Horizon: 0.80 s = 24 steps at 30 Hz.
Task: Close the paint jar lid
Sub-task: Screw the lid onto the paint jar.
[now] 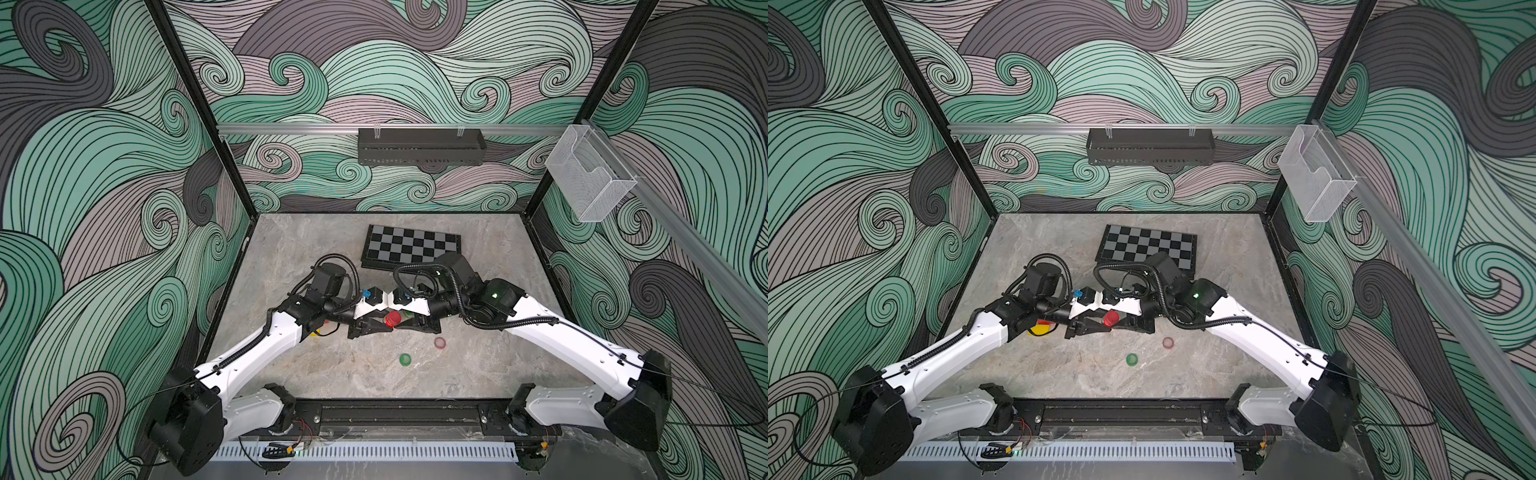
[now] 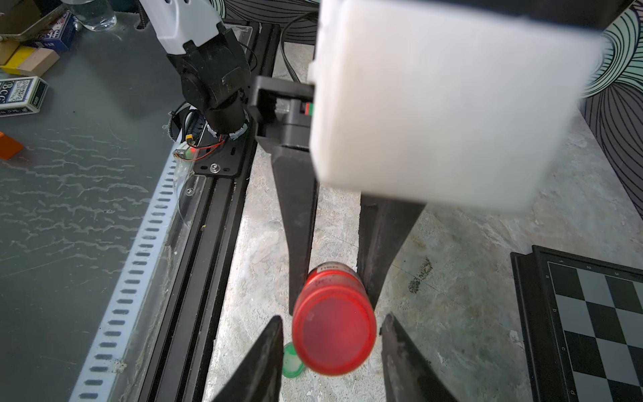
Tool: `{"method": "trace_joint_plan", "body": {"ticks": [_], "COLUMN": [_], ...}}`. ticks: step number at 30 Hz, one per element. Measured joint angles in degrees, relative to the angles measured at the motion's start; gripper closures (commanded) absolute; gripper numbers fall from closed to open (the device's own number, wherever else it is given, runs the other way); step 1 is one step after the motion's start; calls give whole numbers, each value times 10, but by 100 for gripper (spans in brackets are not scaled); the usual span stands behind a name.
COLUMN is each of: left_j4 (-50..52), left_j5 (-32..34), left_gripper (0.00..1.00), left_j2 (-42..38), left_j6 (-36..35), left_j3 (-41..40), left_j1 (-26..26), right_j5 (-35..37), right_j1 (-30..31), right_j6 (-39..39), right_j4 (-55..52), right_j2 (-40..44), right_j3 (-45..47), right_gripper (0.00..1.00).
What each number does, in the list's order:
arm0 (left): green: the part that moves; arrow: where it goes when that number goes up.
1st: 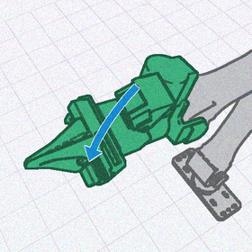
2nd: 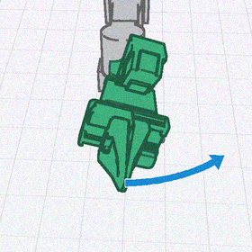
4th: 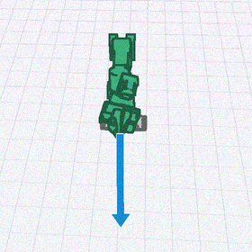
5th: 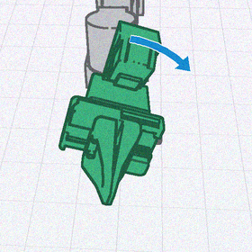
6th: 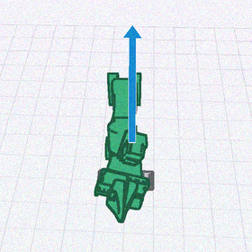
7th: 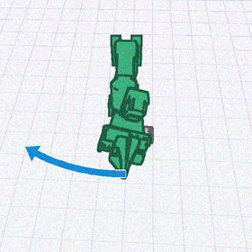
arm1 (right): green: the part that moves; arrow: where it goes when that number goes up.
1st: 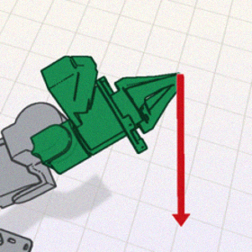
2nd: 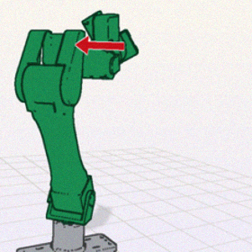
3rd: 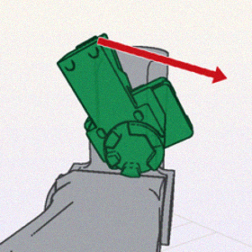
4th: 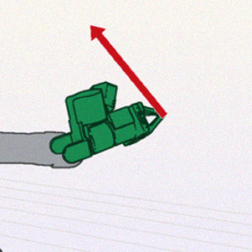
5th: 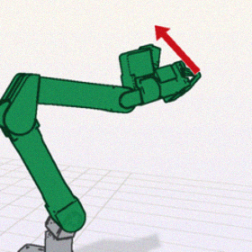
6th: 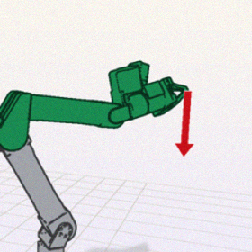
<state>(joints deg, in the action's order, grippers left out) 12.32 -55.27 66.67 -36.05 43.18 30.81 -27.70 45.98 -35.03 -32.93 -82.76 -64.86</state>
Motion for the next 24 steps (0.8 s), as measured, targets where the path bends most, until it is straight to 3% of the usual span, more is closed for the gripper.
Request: {"method": "trace_joint_plan", "body": {"ticks": [13, 24], "left_j4": [8, 12], "left_j5": [-1, -2], "left_gripper": [72, 72], "left_j2": [4, 7], "left_j6": [-6, -8], "left_j3": [0, 2], "left_j1": [0, 0], "right_j5": [3, 2], "right_j1": [3, 4], "right_j6": [2, 4], "right_j4": [3, 6], "right_j2": [-5, -5], "right_j3": [0, 0], "right_gripper": [52, 71]}}
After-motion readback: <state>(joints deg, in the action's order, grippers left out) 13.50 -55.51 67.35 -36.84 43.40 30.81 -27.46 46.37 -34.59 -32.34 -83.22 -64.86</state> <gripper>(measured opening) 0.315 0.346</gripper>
